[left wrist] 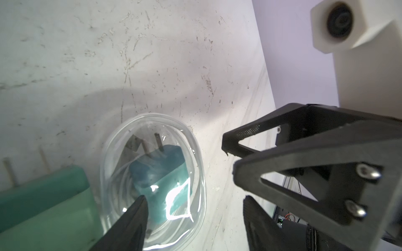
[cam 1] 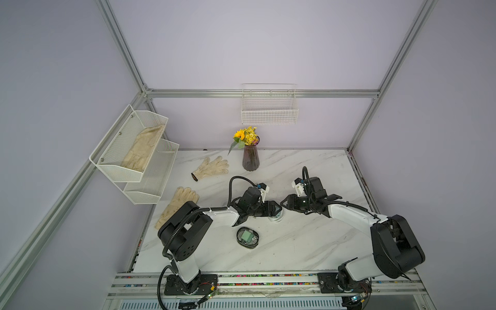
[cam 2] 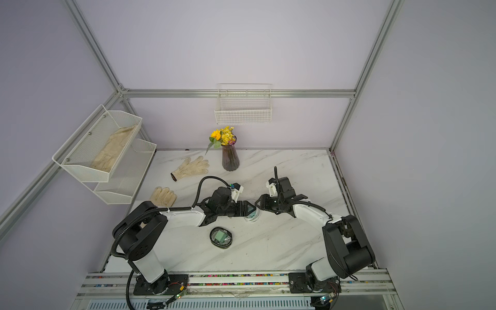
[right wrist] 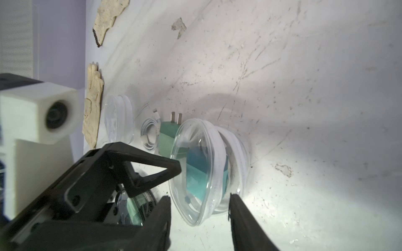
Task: Pack away charging kits
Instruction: Place the plug in the storage bag, then close the storage bag at the center of the board.
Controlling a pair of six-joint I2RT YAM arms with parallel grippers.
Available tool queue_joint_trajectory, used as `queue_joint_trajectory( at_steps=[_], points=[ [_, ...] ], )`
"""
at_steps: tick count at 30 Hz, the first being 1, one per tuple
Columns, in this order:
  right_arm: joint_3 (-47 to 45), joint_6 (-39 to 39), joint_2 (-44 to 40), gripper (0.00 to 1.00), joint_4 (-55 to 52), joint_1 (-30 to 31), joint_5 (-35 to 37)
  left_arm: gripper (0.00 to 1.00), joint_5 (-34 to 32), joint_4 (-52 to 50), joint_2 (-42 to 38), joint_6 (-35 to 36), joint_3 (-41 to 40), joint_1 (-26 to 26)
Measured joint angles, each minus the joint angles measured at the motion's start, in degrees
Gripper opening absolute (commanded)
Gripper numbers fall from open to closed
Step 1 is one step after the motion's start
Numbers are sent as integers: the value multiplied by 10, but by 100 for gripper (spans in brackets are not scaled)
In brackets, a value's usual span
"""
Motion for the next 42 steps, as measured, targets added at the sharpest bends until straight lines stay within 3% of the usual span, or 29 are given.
queue_joint_trajectory(
  at_steps=[2,9,13,19,29,42],
  points=[
    [0,-2,16,42,0,0,-1,69,-3,-20,-12,7,0,3],
    [2,-2,50,11,32,0,-20,69,-8,-61,-33,21,0,7],
    [3,-1,72,0,44,0,-33,69,-8,-77,-33,28,0,10],
    [2,-2,70,0,40,0,-31,68,-8,-88,-32,32,5,14],
    [9,-38,46,0,-47,-21,41,71,-8,-104,-21,20,26,14],
    [49,-95,25,0,-111,-24,55,73,-4,-127,57,-18,81,-4]
  ],
)
